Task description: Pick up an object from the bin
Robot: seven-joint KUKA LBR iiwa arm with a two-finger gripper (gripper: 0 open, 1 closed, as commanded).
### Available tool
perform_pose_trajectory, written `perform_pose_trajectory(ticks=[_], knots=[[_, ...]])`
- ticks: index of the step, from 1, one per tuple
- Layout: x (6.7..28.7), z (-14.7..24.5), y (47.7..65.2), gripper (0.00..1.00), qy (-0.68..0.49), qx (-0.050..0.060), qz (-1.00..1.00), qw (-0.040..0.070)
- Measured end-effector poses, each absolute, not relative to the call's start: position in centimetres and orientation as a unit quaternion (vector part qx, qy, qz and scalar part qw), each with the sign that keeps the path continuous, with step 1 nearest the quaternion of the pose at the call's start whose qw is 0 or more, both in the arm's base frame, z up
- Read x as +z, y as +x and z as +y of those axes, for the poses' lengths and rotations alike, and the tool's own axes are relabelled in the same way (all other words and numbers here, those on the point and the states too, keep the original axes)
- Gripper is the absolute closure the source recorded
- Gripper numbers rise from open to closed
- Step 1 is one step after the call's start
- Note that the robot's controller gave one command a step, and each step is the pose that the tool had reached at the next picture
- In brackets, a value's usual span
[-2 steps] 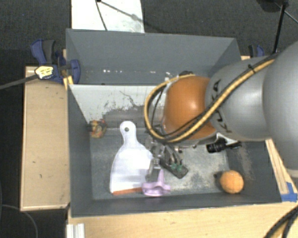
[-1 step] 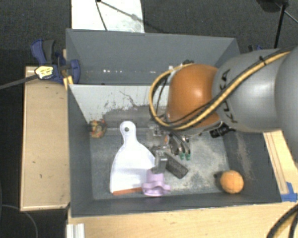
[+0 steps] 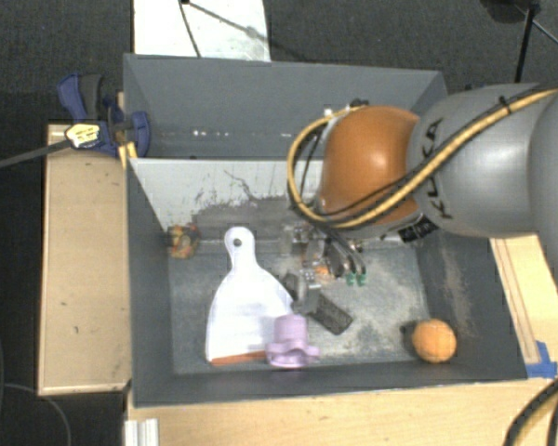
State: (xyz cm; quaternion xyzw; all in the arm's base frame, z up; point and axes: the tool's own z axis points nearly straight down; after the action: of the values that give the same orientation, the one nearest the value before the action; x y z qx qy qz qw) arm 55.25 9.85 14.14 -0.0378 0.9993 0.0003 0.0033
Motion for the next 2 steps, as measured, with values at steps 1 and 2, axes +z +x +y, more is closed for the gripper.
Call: perform_pose_trajectory(ticks=[1, 2], knots=[[14.0, 8.5, 54.2, 0.00, 0.088, 0.000, 0.996, 0.001], [11.2, 5.9, 53.7, 0.00, 0.020, 0.000, 1.000, 0.002]])
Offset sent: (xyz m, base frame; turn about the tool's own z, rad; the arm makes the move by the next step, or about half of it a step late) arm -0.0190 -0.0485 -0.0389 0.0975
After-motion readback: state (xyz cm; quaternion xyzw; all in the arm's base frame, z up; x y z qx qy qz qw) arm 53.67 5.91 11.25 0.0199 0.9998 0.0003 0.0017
